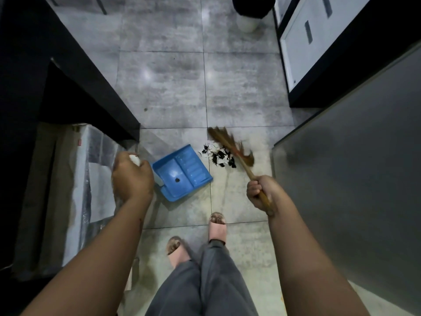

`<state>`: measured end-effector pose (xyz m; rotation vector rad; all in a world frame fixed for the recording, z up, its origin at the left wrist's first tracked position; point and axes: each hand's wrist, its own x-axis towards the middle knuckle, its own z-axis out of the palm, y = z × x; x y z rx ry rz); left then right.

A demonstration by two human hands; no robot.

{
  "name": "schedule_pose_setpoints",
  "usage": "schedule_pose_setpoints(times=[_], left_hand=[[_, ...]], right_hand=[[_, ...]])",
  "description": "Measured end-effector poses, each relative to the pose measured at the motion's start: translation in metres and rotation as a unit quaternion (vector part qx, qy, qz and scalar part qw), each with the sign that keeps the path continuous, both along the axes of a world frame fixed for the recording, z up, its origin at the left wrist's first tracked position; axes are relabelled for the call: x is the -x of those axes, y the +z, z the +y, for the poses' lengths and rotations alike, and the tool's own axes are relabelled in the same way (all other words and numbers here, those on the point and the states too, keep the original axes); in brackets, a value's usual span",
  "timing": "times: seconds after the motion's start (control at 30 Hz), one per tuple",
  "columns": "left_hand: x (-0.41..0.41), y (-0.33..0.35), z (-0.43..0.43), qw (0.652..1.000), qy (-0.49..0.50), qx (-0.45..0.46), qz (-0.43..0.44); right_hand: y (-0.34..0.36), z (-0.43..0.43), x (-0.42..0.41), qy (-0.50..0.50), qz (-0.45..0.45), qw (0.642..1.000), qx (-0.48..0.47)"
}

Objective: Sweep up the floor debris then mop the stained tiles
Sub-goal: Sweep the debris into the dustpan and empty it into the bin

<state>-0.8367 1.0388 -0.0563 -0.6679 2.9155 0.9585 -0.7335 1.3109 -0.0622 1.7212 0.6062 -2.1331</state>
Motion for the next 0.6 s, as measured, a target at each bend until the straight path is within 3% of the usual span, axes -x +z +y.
schedule_pose_setpoints(times=[0.3, 0.47, 0.6], left_hand=[[0.028, 0.001, 0.020, 0.999, -0.047, 0.003, -0.006], [0.029, 0.002, 0.021, 0.995, -0.100, -0.008, -0.013], [0.018, -0.005, 0.019, 0.993, -0.117, -0.018, -0.025]], right_hand=[[0.034, -0.007, -0.040, 0.079, 0.024, 0.996, -0.042], [0.036, -0.005, -0.052, 0.023, 0.019, 0.996, -0.083], [0.016, -0.021, -0.048, -0.098, 0.006, 0.995, -0.028]])
